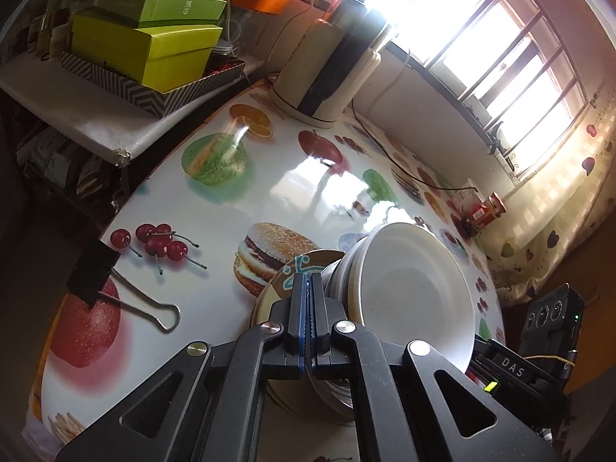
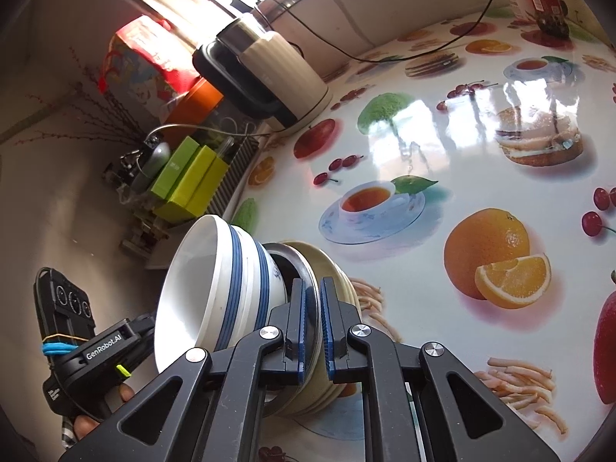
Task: Organize plates and bowls
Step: 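Lower the steel bowl stack onto the cream plate stack with both tools, then open both tools and release the steel bowl on the plates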
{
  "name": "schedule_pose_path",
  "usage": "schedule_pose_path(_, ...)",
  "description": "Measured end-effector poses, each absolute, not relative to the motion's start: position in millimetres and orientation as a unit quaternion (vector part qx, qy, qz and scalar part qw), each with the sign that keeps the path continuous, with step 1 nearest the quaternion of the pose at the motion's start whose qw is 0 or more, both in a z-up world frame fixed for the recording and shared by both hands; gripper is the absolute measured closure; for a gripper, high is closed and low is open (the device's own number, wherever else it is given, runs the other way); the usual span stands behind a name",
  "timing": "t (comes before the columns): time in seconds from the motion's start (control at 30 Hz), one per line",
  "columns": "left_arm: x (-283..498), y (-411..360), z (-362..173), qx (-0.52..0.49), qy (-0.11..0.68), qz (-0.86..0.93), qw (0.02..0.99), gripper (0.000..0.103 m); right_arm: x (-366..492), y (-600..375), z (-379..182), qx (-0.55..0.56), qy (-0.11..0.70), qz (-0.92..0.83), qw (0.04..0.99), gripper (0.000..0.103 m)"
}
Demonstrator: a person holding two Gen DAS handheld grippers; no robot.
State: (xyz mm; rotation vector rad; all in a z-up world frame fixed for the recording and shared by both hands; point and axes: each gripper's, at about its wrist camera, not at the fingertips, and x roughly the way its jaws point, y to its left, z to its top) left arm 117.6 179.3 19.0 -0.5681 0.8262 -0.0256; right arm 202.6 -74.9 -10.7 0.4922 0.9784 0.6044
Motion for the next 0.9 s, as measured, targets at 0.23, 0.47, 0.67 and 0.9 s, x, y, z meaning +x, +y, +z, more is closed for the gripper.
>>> schedule_pose_path(0.23,116,182,13,-0.272,0.403,-0.009,0.874,0.103,209,-70,-16,0.236,0.459,0.293,0.805,0.093)
schedule_pose_path(0.47,111,179,12,-0.262,0.402,-0.002,0.877,0.101,207,-67,-13,0.218,0.455,0.295,0.812,0.093)
schedule_pose_path(0.67,99,177,17,-0.235,0.395,0.018,0.888,0.100,197,-62,-7,0.164,0.439,0.287,0.836,0.086)
schedule_pose_path(0.9,80,165,19,-0.199,0.399,0.028,0.895,0.099,181,-67,2,0.136,0.419,0.279,0.853,0.072)
